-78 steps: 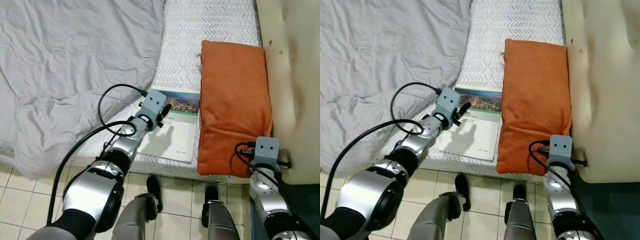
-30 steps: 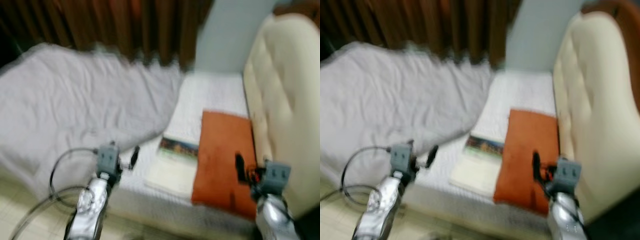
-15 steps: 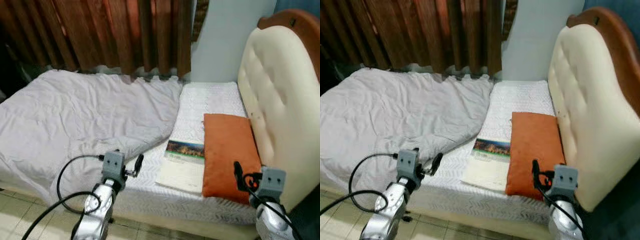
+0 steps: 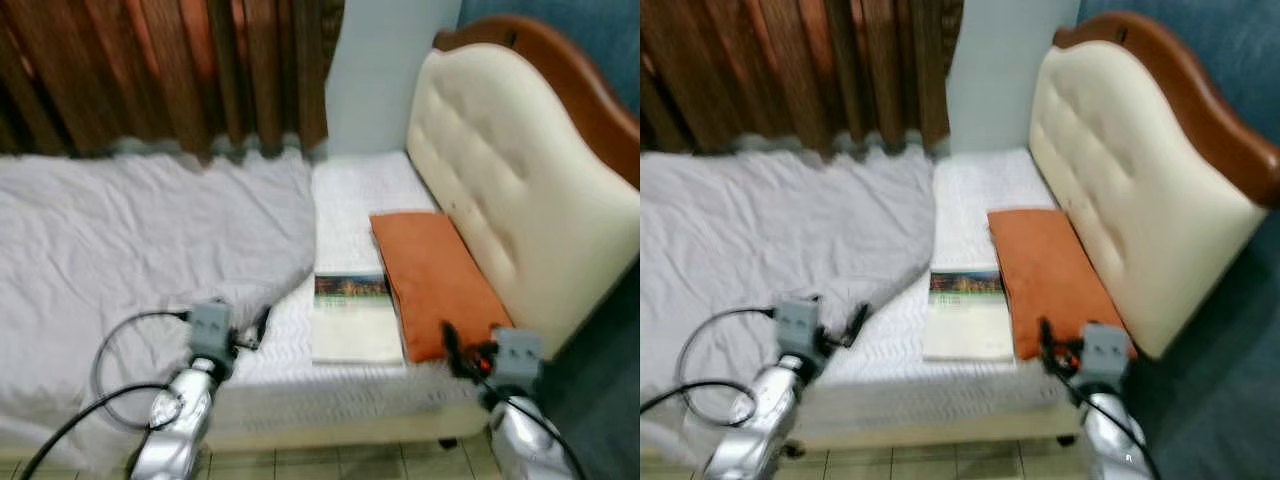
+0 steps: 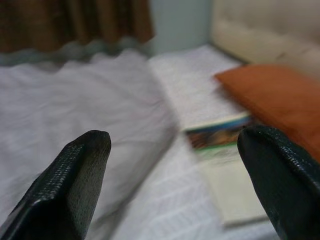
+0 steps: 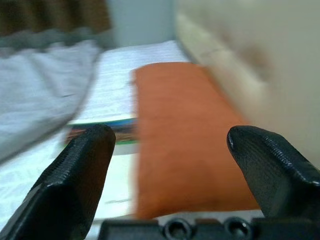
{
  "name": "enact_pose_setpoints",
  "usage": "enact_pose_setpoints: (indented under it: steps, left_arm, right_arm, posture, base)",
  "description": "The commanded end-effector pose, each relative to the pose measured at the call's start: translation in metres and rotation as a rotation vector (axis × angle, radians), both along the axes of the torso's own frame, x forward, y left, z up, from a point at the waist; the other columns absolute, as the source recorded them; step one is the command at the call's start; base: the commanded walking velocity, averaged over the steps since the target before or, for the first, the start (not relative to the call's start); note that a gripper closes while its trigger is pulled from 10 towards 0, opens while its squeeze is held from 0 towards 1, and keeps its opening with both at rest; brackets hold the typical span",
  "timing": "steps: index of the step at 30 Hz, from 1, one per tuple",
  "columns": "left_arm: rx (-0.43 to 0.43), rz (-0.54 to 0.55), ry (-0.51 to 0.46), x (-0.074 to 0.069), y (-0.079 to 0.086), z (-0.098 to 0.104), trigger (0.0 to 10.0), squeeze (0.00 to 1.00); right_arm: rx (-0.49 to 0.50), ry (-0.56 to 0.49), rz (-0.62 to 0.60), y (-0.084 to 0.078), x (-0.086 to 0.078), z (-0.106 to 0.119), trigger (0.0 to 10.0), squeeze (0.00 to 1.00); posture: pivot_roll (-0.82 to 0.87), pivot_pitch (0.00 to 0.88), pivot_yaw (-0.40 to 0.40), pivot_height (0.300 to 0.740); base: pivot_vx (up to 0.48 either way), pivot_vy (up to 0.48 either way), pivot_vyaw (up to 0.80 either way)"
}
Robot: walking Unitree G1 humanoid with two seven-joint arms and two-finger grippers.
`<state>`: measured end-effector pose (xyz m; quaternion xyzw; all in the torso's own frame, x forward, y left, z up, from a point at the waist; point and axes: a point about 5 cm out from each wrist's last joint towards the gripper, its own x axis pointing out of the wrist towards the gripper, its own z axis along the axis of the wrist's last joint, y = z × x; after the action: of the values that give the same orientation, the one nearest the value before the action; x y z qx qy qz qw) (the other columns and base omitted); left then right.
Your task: Clean up the room
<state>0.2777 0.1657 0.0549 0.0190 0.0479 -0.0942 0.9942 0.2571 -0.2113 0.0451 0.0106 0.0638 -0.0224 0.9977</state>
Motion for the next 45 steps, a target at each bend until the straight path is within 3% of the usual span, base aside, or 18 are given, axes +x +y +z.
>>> enact_pose_setpoints:
  steps: [1,12,21,24,38,45]
  left_arm:
    - [-0.02,0.003,-0.005,0.001,-0.006,0.002,10.0,0.0]
    - [-0.02,0.092,0.025,-0.003,0.001,-0.004,10.0,0.0]
    - [-0.034,0.09,0.049,-0.004,-0.002,-0.007,10.0,0.0]
    - [0.023,0.114,0.042,-0.003,0.0,-0.008,10.0,0.0]
    - [0.027,0.062,0.053,0.0,-0.008,-0.004,10.0,0.0]
    - [0.041,0.055,0.056,0.002,-0.01,-0.005,10.0,0.0]
  right_arm:
    - [0.006,-0.01,0.002,-0.004,0.006,0.004,10.0,0.0]
    - [0.049,0.01,0.032,0.0,0.009,0.0,10.0,0.0]
    - [0.057,0.008,0.08,0.004,0.01,0.0,10.0,0.0]
    - [0.06,0.011,0.096,0.006,0.01,0.0,10.0,0.0]
    - [0.057,0.031,0.153,0.014,0.013,-0.004,10.0,0.0]
    - [0.047,0.05,0.147,0.01,0.012,-0.007,10.0,0.0]
  posture:
    - [-0.06,0.0,0.008,0.74]
    - [-0.05,0.0,0.004,0.74]
    - [-0.05,0.0,0.002,0.74]
    - [-0.05,0.0,-0.003,0.74]
    - [-0.04,0.0,-0.004,0.74]
    - [-0.04,0.0,-0.001,0.74]
  base:
    - [0.0,0.465,0.0]
    - [0.0,0.469,0.0]
    - [0.0,0.472,0.0]
    - [0.0,0.444,0.0]
    - [0.179,0.272,0.0]
    - [0.333,0.346,-0.76]
